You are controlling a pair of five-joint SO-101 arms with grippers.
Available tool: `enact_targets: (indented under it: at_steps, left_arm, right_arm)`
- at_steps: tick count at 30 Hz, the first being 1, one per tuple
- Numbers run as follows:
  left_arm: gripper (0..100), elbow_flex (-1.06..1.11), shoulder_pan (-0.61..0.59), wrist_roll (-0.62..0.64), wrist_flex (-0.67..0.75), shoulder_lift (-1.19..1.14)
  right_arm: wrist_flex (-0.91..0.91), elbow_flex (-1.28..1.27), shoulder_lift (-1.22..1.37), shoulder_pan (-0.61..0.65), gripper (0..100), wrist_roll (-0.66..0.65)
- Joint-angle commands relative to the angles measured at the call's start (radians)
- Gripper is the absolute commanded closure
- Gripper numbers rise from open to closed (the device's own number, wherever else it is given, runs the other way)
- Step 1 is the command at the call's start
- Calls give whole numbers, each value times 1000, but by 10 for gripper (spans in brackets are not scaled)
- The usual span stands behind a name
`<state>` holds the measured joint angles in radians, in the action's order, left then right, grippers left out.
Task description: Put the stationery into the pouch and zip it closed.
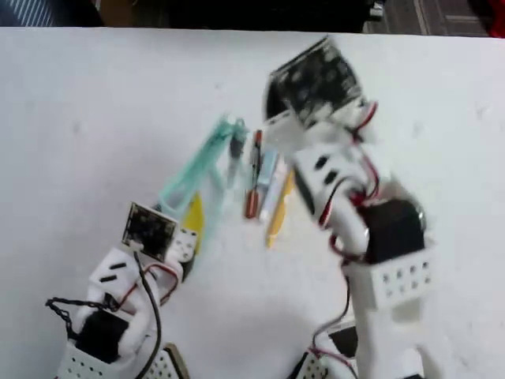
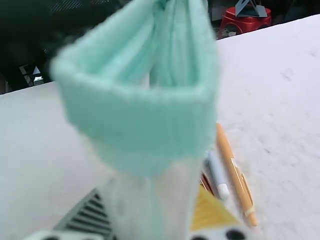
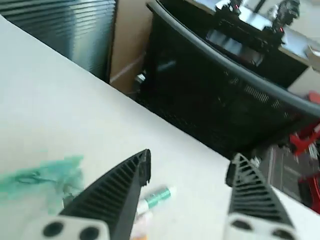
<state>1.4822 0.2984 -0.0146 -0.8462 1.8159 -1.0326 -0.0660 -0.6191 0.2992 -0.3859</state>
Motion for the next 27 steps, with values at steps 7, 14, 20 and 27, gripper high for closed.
enact_targets:
  at_steps: [7,14,20,27]
  left_arm:
    - [978,-3,-48,-9,69,-2]
    - [978,-2,-48,-9,69,-2]
    - [978,-2,-47,-9,69,-2]
    - [978,-2,-47,-9,68,-2]
  right_arm:
    - [-148,11,475,-173,950,6]
    - [-110,17,714,-157,813,229]
    - [-16,17,826,-159,779,393]
    - [84,17,957,-148,816,414]
